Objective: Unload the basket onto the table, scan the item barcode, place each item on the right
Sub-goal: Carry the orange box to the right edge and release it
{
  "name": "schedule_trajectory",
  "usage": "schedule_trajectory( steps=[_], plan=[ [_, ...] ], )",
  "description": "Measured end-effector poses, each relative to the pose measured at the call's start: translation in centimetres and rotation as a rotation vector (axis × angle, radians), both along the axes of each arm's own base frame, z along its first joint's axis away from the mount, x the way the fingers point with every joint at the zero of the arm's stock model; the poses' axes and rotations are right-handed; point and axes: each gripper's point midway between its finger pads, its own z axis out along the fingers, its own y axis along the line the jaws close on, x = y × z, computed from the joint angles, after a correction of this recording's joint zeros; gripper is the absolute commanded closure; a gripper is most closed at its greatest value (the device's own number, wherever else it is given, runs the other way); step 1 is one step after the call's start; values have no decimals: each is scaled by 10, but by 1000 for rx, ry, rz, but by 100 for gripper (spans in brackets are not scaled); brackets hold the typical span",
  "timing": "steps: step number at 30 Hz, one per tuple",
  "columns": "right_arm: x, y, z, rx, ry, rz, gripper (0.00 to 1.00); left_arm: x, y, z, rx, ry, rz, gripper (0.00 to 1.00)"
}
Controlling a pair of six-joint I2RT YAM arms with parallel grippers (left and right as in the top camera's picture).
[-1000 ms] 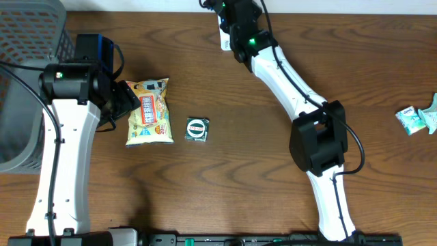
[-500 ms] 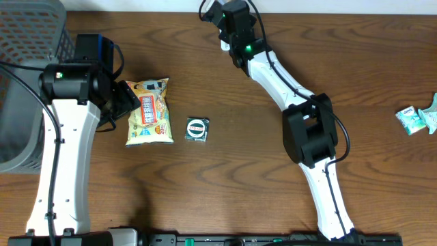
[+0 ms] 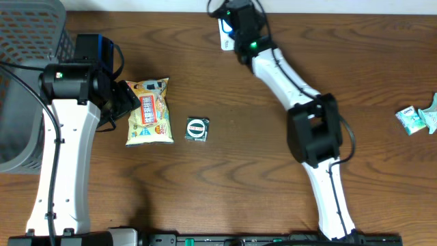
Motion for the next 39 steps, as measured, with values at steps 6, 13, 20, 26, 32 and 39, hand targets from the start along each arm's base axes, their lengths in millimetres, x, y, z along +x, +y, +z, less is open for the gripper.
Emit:
schedule_trajectory(
  steps=[6,13,20,26,32,39],
  plan=[
    [-22,-120,39,96,86,-277,99,0,0,0,0,0,0,2],
    [-93,-289,47,230,227,-716,99,0,0,0,0,0,0,2],
    [-144,-370,3,393,391,-927,99,0,0,0,0,0,0,2],
    [-169,-420,-25,503,417,-1085,99,0,0,0,0,0,0,2],
    [-187,-464,-32,559,376,-1192,98,0,0,0,0,0,0,2],
    [-192,-490,-30,586,316,-1236,91,0,0,0,0,0,0,2]
  ],
)
